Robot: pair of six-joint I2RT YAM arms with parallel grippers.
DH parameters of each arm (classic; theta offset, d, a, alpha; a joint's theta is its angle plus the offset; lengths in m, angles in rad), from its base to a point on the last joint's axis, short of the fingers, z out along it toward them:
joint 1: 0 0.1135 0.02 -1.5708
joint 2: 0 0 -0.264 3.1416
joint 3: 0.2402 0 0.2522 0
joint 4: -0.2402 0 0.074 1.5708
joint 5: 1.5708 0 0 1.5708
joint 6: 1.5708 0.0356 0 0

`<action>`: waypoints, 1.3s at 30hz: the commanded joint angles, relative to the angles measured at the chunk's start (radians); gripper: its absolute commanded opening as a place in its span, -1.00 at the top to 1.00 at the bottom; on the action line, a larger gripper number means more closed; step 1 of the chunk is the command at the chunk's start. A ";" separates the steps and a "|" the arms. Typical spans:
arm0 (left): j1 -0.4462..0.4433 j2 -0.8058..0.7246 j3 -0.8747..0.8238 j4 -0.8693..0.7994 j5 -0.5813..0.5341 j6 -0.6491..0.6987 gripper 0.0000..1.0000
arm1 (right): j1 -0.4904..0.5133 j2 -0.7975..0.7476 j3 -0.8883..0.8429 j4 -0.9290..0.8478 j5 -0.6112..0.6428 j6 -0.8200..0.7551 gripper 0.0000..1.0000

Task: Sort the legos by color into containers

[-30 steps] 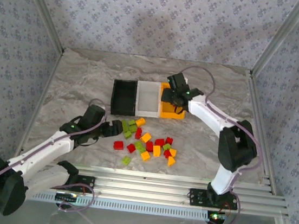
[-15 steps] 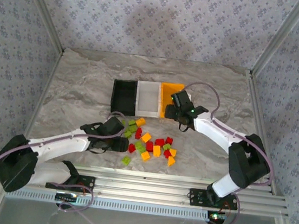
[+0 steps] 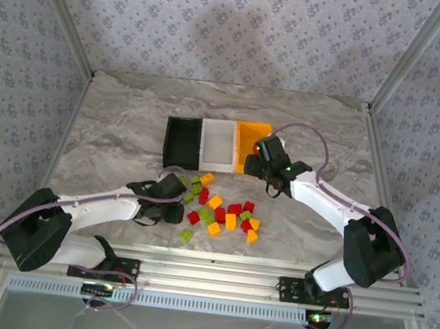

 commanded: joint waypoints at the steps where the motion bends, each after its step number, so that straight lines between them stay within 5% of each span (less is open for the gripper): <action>1: -0.005 0.024 0.002 0.038 -0.003 0.015 0.13 | -0.005 -0.036 -0.017 0.008 0.005 0.022 -0.43; 13: -0.006 -0.059 0.259 -0.064 -0.009 0.094 0.25 | -0.032 -0.191 -0.156 0.006 0.022 0.059 -0.43; 23: -0.006 0.407 0.811 0.043 0.041 0.213 0.26 | -0.066 -0.317 -0.282 -0.053 0.030 0.109 -0.43; 39: 0.017 0.976 1.506 -0.168 0.099 0.248 0.17 | -0.088 -0.420 -0.351 -0.091 0.024 0.113 -0.44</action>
